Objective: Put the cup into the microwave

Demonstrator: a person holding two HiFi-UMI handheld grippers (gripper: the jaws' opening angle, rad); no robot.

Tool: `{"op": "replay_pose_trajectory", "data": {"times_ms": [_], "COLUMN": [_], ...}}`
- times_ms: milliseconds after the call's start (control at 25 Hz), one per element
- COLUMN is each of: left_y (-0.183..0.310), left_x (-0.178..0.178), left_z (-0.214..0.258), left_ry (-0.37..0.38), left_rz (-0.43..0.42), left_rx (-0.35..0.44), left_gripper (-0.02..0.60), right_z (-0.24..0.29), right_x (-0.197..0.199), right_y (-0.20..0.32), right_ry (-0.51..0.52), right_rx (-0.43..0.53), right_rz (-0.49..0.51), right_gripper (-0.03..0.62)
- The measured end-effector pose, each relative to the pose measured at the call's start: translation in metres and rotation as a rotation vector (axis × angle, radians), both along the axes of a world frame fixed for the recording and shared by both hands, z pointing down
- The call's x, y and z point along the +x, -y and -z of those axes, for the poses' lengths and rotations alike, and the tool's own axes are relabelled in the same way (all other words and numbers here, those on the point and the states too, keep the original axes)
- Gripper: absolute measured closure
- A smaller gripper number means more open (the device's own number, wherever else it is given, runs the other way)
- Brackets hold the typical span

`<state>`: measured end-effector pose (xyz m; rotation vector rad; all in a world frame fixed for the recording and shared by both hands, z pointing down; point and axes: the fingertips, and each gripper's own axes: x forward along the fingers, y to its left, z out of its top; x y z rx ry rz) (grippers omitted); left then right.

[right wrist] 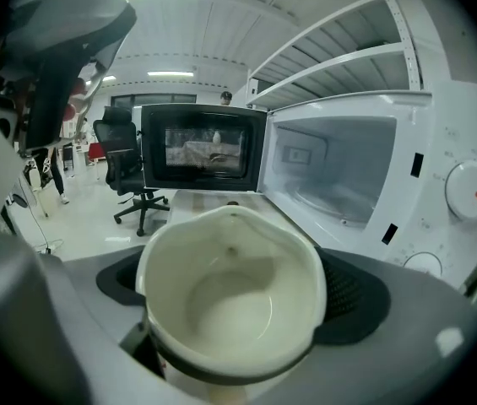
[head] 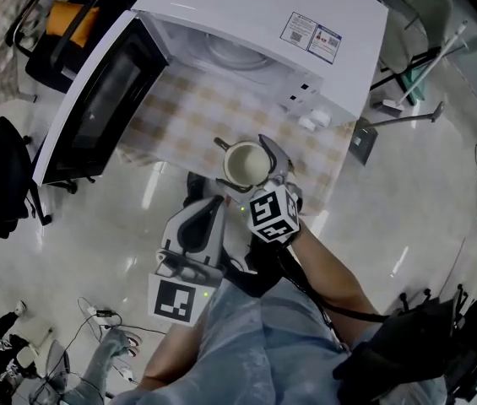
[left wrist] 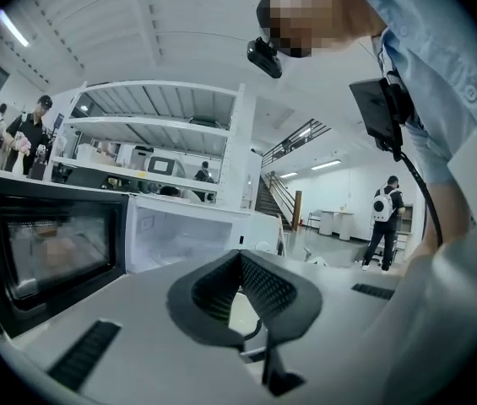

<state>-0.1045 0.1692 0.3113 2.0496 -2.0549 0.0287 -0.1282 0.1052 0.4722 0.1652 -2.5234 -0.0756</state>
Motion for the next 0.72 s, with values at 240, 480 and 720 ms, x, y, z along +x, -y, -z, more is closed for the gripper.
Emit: {"op": "replay_pose_trajectory", "data": {"times_ms": [240, 480, 720], "left_y": [0.01, 0.017, 0.022], "left_x": [-0.029, -0.061, -0.094], "left_z": [0.003, 0.0, 0.0], "left_ry": [-0.001, -0.027, -0.033], "left_rz": [-0.071, -0.122, -0.174], "left_rx": [-0.002, -0.007, -0.02], "left_gripper": [0.577, 0.577, 0.577], "right_z": [0.008, 0.016, 0.021], "right_x": [-0.028, -0.06, -0.089], "right_y": [0.01, 0.021, 0.033], "right_ry": [-0.002, 0.006, 0.012], "right_rx": [0.013, 0.028, 0.027], "right_rz": [-0.052, -0.107, -0.168], "right_gripper": [0.043, 0.043, 0.043]}}
